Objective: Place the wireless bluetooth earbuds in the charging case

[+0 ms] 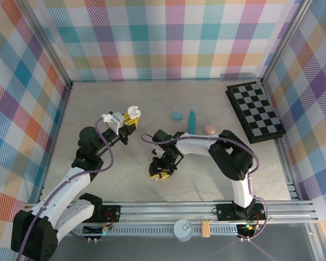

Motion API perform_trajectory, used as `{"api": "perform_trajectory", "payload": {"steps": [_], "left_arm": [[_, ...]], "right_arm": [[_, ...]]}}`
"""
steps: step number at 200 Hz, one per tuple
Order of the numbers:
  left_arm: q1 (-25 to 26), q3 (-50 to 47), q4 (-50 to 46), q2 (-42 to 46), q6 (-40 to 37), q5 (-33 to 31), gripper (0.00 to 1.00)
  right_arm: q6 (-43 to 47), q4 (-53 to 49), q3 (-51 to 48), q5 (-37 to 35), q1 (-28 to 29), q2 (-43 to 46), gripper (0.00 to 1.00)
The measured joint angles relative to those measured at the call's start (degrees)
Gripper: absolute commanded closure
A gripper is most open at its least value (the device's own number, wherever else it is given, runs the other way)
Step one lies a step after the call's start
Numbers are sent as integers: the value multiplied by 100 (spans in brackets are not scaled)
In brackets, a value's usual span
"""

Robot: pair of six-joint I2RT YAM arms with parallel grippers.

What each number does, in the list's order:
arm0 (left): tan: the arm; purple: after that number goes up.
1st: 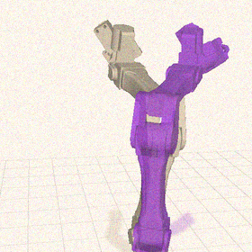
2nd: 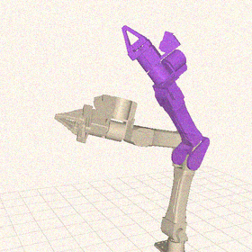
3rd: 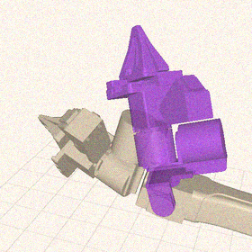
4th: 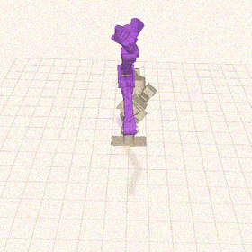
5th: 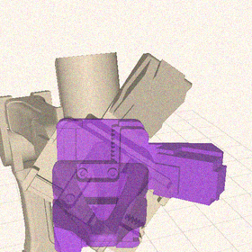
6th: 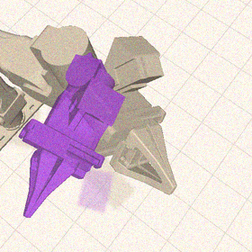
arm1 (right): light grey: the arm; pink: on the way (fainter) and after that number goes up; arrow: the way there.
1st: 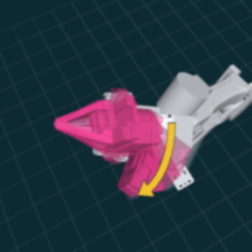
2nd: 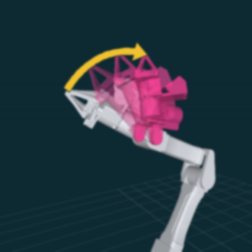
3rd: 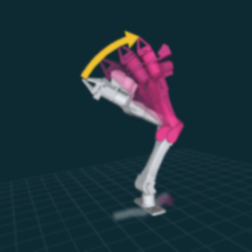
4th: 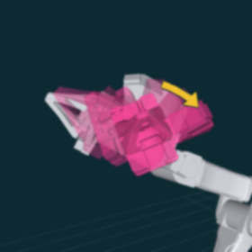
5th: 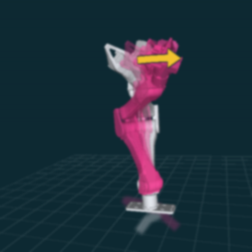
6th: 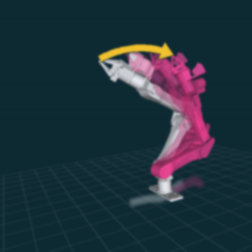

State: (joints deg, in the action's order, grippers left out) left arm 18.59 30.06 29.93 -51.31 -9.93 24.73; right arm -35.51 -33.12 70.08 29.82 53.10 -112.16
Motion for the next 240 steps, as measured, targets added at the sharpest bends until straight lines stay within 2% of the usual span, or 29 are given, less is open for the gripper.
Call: {"api": "perform_trajectory", "payload": {"steps": [29,75,153,183,240], "left_arm": [[0,20,-2,-11,-2,-2,100],[0,109,-153,-11,-144,0,100],[0,120,-293,-11,-262,0,100],[0,120,-291,-24,-282,2,100],[0,120,-293,-28,-299,2,100]], "right_arm": [[42,-404,122,-313,87,15,55],[-122,-1080,901,-664,103,-184,58],[-616,-1309,1019,-404,92,-535,57],[-743,-1248,1019,-273,85,-544,60],[-933,-922,1016,-109,-15,-546,61]]}}
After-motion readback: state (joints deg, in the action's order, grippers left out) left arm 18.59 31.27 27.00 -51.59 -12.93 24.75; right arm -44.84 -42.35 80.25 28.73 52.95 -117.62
